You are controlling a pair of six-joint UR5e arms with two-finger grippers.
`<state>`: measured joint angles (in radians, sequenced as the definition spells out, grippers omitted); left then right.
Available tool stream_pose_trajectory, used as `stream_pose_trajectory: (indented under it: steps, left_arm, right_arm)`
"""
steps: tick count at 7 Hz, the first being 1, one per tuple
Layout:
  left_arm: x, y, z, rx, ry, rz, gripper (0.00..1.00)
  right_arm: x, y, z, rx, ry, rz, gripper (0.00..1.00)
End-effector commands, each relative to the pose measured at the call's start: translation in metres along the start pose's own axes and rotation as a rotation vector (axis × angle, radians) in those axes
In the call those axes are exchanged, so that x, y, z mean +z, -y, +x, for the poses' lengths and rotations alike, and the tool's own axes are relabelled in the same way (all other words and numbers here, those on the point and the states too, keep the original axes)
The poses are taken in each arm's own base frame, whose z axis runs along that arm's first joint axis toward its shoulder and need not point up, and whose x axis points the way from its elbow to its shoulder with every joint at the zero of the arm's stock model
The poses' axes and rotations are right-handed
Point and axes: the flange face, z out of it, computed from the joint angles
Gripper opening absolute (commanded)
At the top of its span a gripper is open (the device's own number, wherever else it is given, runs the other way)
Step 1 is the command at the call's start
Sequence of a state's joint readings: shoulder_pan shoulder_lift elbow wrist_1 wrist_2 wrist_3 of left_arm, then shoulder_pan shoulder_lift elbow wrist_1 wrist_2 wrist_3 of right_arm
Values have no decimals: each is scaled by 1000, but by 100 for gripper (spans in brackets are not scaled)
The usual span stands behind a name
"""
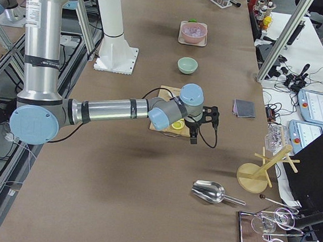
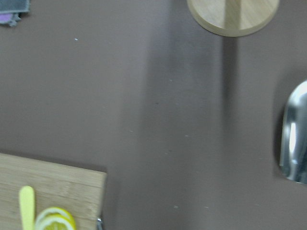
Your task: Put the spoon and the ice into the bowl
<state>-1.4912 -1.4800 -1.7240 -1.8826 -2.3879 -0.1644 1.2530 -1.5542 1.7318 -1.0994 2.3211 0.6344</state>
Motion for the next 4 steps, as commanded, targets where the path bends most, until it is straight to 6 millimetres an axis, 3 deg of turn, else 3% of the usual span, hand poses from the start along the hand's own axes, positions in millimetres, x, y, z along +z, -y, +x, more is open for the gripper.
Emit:
stream_pose_trajectory:
  steps: [1, 3, 4]
  left_arm:
    - [-1, 17, 22, -82, -19, 22, 98]
    - [21, 48, 89, -179, -61, 11, 98]
    - [30, 69, 127, -242, -81, 2, 98]
  right_arm:
    - [30, 6, -104, 110, 48, 5, 98]
    - [64, -15, -174, 179, 27, 26, 90]
    - [76, -24, -192, 182, 27, 18, 88]
